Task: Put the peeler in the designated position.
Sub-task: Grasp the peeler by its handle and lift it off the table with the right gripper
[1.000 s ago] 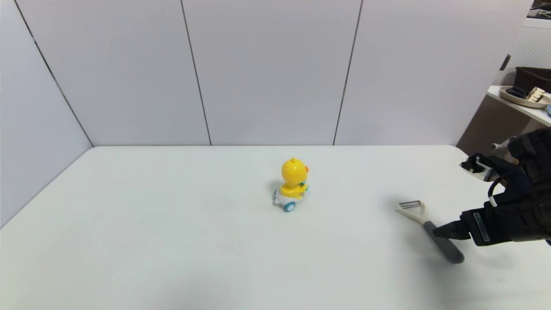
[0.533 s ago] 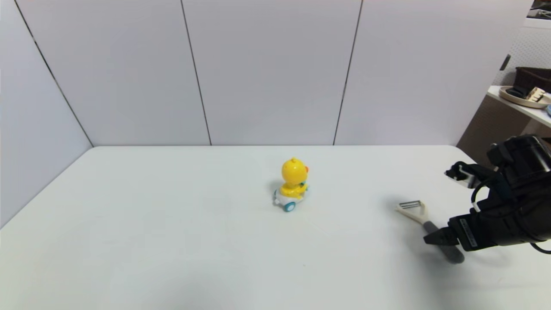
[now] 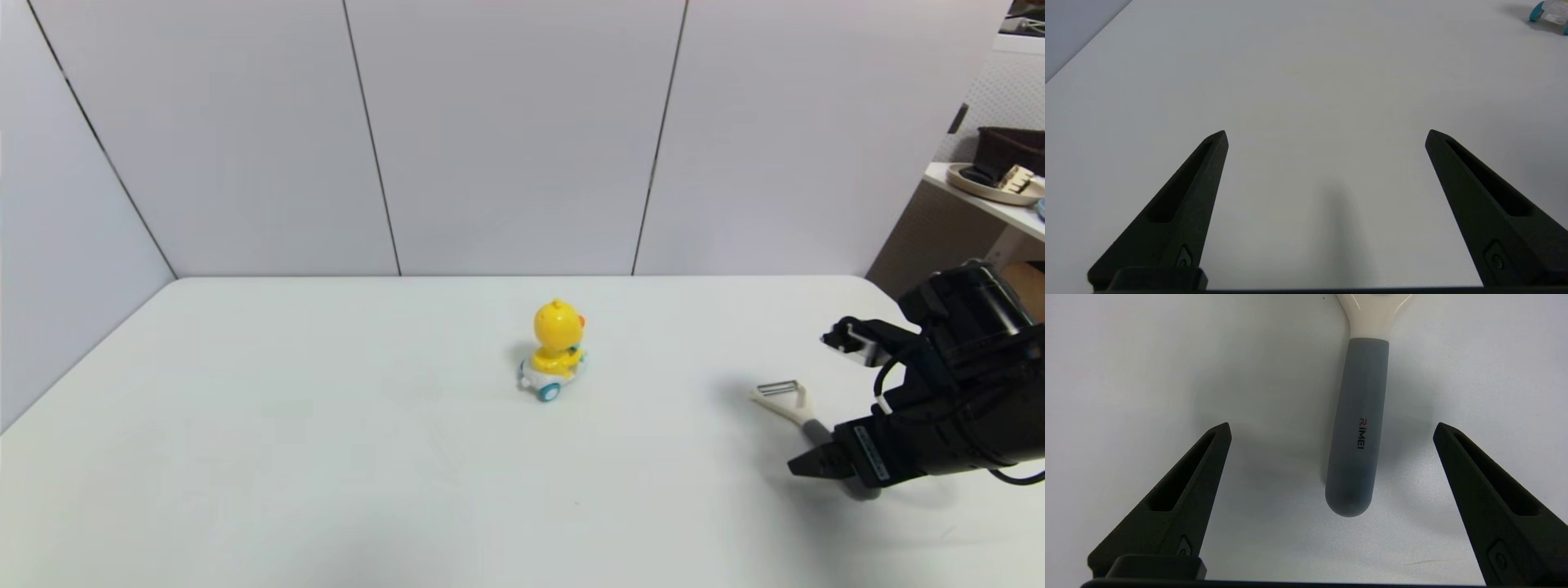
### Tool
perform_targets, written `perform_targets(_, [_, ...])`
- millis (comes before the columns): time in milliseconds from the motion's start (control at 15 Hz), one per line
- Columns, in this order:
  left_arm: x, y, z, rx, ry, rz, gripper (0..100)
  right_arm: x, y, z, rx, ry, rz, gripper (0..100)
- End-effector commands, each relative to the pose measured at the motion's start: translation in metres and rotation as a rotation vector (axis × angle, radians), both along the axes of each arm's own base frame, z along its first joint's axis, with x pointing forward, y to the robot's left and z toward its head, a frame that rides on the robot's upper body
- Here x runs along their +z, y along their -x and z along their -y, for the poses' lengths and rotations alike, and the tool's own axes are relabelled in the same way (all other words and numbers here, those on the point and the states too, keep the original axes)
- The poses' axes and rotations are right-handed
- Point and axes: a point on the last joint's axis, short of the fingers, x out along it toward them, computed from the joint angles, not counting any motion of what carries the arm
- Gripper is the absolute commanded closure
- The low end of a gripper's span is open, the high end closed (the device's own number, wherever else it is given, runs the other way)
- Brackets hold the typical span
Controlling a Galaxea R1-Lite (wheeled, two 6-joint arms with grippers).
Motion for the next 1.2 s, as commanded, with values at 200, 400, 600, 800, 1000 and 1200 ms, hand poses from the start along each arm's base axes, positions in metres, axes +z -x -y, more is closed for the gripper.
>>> perform_targets(200, [0.0000, -0.0001, 0.0000, 0.000, 0.000, -0.002, 0, -0.0026, -0.0020, 0.0005, -0.004, 0.006, -0.011, 0])
perform_targets(400, [0.0000, -0.0001, 0.0000, 0.000, 0.000, -0.002, 0, -0.0034, -0.0045, 0.0020, -0.012, 0.007, -0.014, 0])
perform_targets(600, [0.0000, -0.0001, 0.0000, 0.000, 0.000, -0.002, 0, -0.0048, -0.0066, 0.0045, -0.028, 0.006, -0.014, 0])
perform_targets(800, [0.0000, -0.0001, 0.0000, 0.000, 0.000, -0.002, 0, -0.0051, -0.0070, 0.0044, -0.025, 0.008, -0.014, 0])
perform_targets(1000, [0.0000, -0.0001, 0.0000, 0.000, 0.000, -0.002, 0, -0.0071, -0.0079, 0.0043, -0.025, 0.009, -0.023, 0])
perform_targets(1200, [0.0000, -0.0001, 0.0000, 0.000, 0.000, -0.002, 0, -0.0081, -0.0073, 0.0048, -0.026, 0.009, -0.028, 0])
